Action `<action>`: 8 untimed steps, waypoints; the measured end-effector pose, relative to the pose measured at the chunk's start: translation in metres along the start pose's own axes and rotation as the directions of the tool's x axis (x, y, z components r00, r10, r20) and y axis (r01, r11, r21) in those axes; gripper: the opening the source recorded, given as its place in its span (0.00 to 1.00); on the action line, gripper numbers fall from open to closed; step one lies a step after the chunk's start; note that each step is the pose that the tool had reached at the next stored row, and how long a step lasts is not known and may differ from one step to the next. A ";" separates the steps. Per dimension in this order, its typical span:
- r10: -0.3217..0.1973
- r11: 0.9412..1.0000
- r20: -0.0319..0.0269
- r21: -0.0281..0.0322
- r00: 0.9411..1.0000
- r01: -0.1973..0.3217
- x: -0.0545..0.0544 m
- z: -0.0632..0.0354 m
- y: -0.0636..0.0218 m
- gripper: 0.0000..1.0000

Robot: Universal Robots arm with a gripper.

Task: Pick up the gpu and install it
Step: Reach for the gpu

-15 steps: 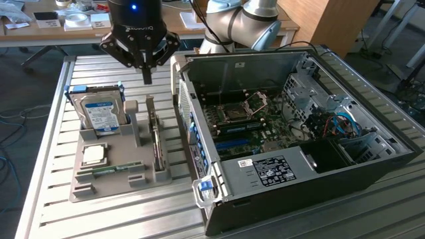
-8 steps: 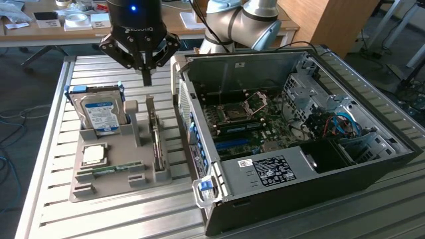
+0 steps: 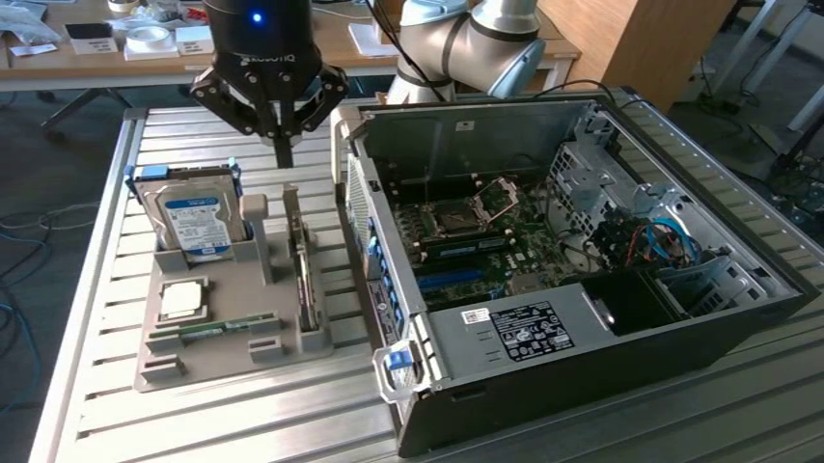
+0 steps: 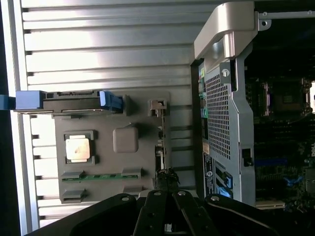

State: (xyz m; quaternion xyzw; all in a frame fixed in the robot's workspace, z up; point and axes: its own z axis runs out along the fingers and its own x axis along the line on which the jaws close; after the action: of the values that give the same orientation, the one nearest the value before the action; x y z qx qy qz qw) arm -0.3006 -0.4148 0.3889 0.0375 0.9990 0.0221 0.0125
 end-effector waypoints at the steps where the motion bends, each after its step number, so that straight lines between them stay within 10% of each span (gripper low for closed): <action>1: 0.000 1.000 0.000 0.000 1.000 0.000 0.000 0.0000 -0.0001 0.11; 8: 0.000 1.000 0.000 0.000 1.000 0.000 0.000 -0.0001 -0.0014 0.11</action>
State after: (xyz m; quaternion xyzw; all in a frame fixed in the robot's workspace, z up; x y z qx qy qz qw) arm -0.3007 -0.4162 0.3889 0.0373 0.9990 0.0221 0.0124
